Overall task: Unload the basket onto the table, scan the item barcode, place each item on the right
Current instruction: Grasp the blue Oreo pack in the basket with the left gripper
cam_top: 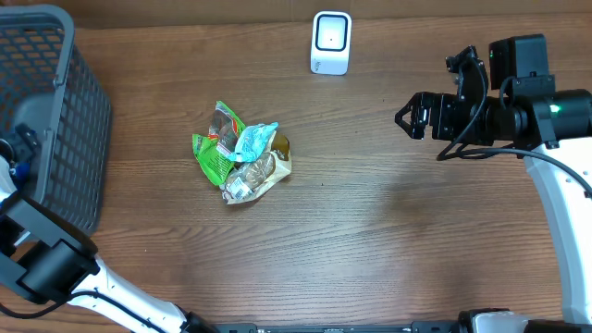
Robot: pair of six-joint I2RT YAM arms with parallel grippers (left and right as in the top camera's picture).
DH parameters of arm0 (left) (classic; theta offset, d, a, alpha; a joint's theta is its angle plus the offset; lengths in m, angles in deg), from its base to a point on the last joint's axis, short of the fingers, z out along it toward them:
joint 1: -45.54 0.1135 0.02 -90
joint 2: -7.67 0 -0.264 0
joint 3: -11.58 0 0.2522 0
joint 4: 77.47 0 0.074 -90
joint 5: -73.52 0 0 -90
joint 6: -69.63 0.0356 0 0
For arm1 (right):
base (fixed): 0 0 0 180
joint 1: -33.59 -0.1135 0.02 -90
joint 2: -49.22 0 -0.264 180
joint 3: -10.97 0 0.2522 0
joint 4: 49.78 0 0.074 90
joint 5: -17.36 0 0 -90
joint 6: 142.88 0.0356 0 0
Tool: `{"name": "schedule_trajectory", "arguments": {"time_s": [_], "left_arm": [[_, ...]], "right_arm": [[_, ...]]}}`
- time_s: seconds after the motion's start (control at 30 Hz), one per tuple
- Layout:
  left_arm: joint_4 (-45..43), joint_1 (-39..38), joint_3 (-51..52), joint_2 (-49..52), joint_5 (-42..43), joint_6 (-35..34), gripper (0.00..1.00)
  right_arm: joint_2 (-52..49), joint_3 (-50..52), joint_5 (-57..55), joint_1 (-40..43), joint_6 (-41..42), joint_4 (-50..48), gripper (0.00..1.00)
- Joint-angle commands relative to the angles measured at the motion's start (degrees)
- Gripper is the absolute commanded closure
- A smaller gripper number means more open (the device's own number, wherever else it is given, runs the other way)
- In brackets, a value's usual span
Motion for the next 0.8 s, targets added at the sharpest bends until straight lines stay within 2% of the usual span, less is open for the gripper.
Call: {"name": "schedule_trajectory", "arguments": {"time_s": [0.0, 0.33, 0.53, 0.6, 0.63, 0.67, 0.7, 0.77], "left_arm": [[-2.3, -0.4, -2.0, -0.1, -1.8, 6.8, 0.09], [0.8, 0.1, -2.0, 8.7, -1.3, 10.0, 0.1], [3.1, 0.0, -2.0, 11.8, -1.1, 9.1, 0.17], [3.0, 0.0, -2.0, 11.8, -0.7, 8.8, 0.23], [3.1, 0.0, -2.0, 11.8, -0.6, 8.8, 0.34], [3.7, -0.1, -2.0, 11.8, -0.6, 8.8, 0.53], [4.4, -0.1, -2.0, 11.8, -0.4, 7.4, 0.86], [5.4, -0.4, -2.0, 11.8, 0.6, 2.4, 0.96]], "right_arm": [[0.3, -0.3, 0.3, -0.2, 0.6, -0.3, 0.0], [0.3, -0.3, 0.3, -0.2, 0.6, 0.2, 0.0], [0.3, -0.3, 0.3, -0.2, 0.6, 0.7, 0.0], [0.3, -0.3, 0.3, -0.2, 0.6, 0.5, 0.0], [0.3, -0.3, 0.3, -0.2, 0.6, 0.3, 0.0], [0.3, -0.3, 0.3, -0.2, 0.6, 0.1, 0.0], [0.3, -0.3, 0.3, -0.2, 0.6, -0.1, 0.0], [0.3, -0.3, 0.3, -0.2, 0.6, -0.3, 0.0]]}}
